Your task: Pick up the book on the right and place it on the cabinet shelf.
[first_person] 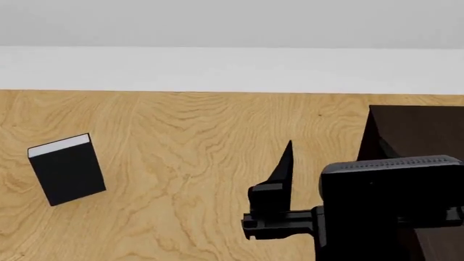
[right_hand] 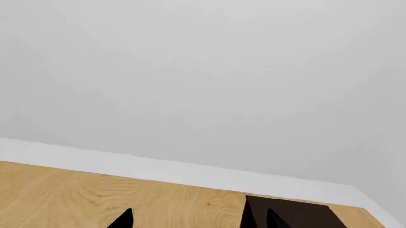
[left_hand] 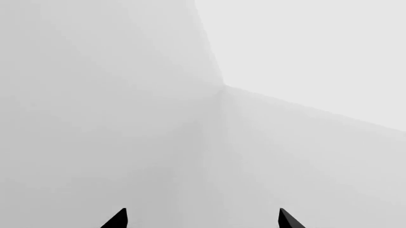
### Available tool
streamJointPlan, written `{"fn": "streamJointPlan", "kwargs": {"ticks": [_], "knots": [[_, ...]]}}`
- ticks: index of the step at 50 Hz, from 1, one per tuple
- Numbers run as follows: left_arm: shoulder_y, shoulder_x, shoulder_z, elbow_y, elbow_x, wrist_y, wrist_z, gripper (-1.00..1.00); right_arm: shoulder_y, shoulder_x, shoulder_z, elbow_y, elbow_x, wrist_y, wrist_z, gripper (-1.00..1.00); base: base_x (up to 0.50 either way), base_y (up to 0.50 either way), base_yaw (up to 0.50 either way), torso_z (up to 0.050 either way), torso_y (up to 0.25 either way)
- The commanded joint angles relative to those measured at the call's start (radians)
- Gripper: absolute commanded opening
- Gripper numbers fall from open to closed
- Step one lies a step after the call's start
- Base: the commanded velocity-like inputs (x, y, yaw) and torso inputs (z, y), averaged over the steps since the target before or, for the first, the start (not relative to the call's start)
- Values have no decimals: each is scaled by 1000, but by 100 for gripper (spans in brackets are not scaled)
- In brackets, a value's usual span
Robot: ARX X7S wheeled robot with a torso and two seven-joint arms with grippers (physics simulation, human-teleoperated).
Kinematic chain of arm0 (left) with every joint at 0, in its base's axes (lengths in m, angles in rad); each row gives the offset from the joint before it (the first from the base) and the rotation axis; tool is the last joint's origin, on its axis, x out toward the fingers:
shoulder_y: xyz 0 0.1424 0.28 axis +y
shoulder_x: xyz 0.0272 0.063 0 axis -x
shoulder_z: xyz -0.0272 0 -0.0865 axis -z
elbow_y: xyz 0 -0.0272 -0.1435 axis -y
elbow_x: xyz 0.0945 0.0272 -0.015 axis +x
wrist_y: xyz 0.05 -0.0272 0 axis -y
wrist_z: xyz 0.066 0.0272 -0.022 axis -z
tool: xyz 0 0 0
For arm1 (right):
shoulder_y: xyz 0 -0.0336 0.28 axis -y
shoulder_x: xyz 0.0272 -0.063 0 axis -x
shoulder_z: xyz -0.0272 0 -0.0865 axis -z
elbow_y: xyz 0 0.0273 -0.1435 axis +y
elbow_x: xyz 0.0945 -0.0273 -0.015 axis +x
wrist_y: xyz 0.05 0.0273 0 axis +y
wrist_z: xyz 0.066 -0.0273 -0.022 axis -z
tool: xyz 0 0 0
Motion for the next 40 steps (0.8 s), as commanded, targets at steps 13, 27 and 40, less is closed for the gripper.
{"fn": "streamJointPlan", "kwargs": {"ticks": [13, 27, 40], "knots": [[-2, -2, 5, 0, 7, -8, 8, 100, 320, 232, -79, 292, 1603, -80, 1221, 100, 0, 0, 0, 0, 0], [-4, -15, 4, 5, 5, -20, -2, 100, 481, 500, -468, 235, 1780, -592, 1220, 100, 0, 0, 0, 0, 1], [-2, -15, 1, 9, 4, -22, -1, 100, 552, 562, -613, 189, 1884, -787, 1217, 100, 0, 0, 0, 0, 0]]}}
